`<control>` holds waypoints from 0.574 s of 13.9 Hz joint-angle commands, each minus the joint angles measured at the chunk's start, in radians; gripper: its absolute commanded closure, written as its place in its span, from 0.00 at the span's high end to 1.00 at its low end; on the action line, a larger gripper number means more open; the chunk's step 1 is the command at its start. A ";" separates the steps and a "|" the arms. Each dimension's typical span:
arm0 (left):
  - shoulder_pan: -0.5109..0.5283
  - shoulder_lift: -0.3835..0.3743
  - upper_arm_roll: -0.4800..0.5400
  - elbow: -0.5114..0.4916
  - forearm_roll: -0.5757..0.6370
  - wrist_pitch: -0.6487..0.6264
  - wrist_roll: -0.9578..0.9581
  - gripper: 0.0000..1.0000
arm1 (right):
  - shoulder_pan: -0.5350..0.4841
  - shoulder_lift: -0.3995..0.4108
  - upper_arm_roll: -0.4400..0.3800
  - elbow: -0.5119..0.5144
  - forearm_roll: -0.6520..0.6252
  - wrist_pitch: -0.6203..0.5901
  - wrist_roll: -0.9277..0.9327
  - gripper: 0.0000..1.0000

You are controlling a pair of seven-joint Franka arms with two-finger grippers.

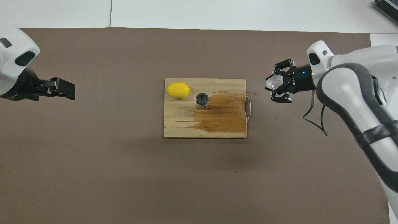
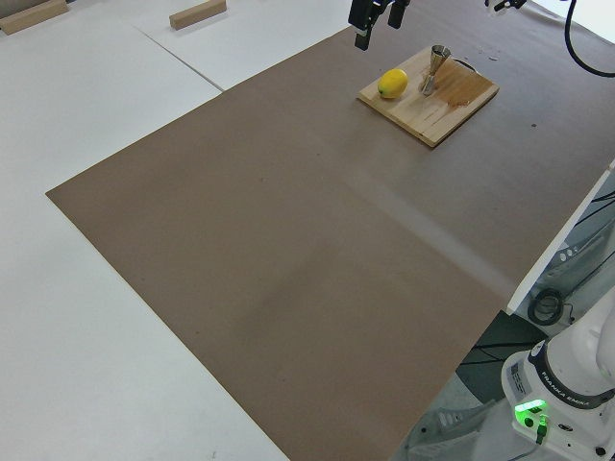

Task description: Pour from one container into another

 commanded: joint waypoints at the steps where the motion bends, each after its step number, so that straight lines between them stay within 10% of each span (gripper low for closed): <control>1: 0.004 -0.024 -0.002 -0.026 0.014 -0.005 0.002 1.00 | -0.034 -0.026 0.012 -0.080 0.071 0.031 -0.137 0.18; 8: 0.004 -0.026 -0.002 -0.026 0.014 -0.005 0.002 1.00 | -0.080 0.115 0.012 -0.097 0.239 0.045 -0.416 0.21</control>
